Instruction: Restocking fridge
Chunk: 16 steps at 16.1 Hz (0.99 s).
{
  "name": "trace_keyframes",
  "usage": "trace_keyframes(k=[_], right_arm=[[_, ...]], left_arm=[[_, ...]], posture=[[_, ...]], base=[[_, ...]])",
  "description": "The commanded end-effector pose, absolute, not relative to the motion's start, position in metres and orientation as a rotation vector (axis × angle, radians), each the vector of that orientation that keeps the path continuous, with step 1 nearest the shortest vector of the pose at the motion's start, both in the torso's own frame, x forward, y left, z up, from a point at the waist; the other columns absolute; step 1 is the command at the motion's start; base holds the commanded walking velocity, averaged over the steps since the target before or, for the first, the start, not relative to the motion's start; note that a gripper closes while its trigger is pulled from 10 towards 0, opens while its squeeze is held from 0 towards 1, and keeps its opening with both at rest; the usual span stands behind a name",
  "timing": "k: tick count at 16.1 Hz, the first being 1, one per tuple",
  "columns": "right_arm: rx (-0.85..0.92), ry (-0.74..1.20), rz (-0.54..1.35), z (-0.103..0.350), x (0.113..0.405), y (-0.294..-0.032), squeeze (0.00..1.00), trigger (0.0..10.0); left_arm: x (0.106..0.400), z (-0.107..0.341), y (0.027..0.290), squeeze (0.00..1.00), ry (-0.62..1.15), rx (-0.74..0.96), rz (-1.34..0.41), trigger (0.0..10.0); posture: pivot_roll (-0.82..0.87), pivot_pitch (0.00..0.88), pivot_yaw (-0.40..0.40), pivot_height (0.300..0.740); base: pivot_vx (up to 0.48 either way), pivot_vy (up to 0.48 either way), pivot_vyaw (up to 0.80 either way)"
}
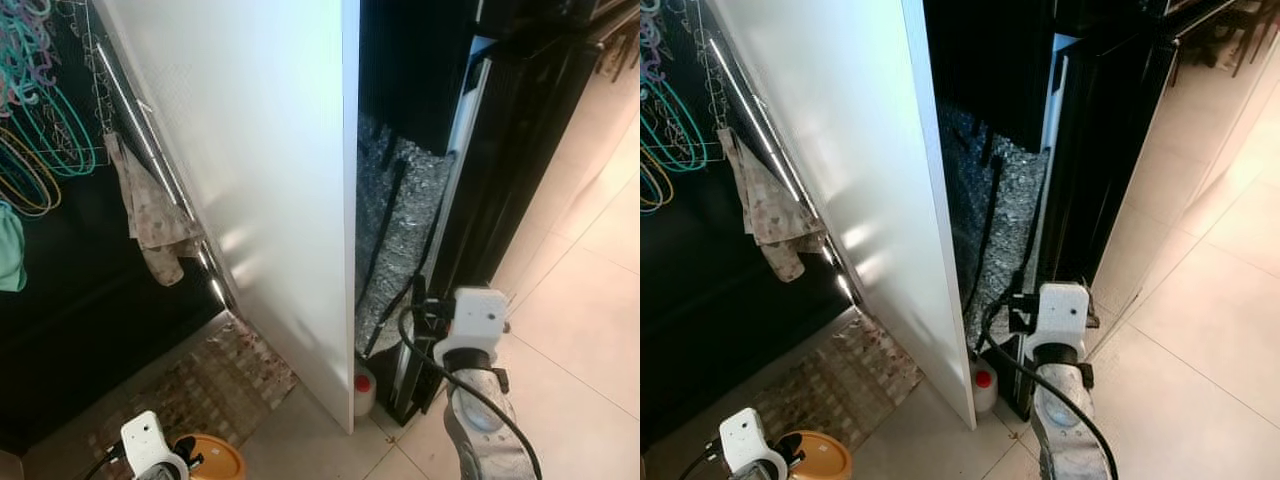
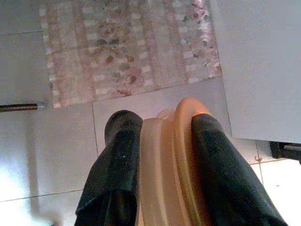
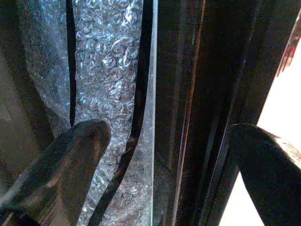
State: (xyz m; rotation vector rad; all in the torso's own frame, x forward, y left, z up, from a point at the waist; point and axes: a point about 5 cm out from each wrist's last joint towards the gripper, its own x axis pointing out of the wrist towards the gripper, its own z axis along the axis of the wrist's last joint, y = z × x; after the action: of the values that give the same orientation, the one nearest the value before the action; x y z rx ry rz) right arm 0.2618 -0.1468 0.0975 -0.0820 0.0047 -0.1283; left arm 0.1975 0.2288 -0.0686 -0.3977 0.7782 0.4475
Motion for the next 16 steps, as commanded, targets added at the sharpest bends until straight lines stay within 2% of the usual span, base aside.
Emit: trace_keyframes(k=[1,3,4,5,12,16], right_arm=[[-0.081,-0.011,-0.125,0.103,0.271,-0.139,1.0,10.0],[-0.076,-0.013,-0.168,0.105,0.278,-0.139,1.0,10.0],[-0.072,-0.025,-0.182,0.107,0.279,-0.139,0.4,10.0],[-0.069,-0.045,-0.186,0.11,0.281,-0.138,0.0,10.0],[-0.051,-0.101,-0.336,0.121,0.292,-0.15,0.0,10.0],[-0.022,-0.097,-0.316,0.12,0.299,-0.148,0.0,10.0]], left_arm=[[0.197,-0.069,0.23,0.0,0.789,-0.381,0.449,10.0],[0.196,-0.07,0.228,0.0,0.795,-0.38,0.441,10.0],[0.195,-0.07,0.229,0.0,0.795,-0.383,0.444,10.0],[0.194,-0.071,0.229,0.0,0.795,-0.385,0.446,10.0],[0.195,-0.07,0.229,0.0,0.786,-0.395,0.444,10.0],[0.195,-0.07,0.227,0.0,0.79,-0.398,0.434,10.0]], posture=[[-0.14,0.0,0.107,0.74],[-0.15,0.0,0.116,0.74],[-0.15,0.0,0.12,0.74],[-0.15,0.0,0.121,0.74],[-0.14,0.0,0.121,0.74],[-0.14,0.0,0.125,0.74]], base=[[0.0,0.0,0.0],[0.0,0.0,0.0],[0.0,0.0,0.0],[0.0,0.0,0.0],[0.0,0.0,0.0],[0.0,0.0,0.0]])
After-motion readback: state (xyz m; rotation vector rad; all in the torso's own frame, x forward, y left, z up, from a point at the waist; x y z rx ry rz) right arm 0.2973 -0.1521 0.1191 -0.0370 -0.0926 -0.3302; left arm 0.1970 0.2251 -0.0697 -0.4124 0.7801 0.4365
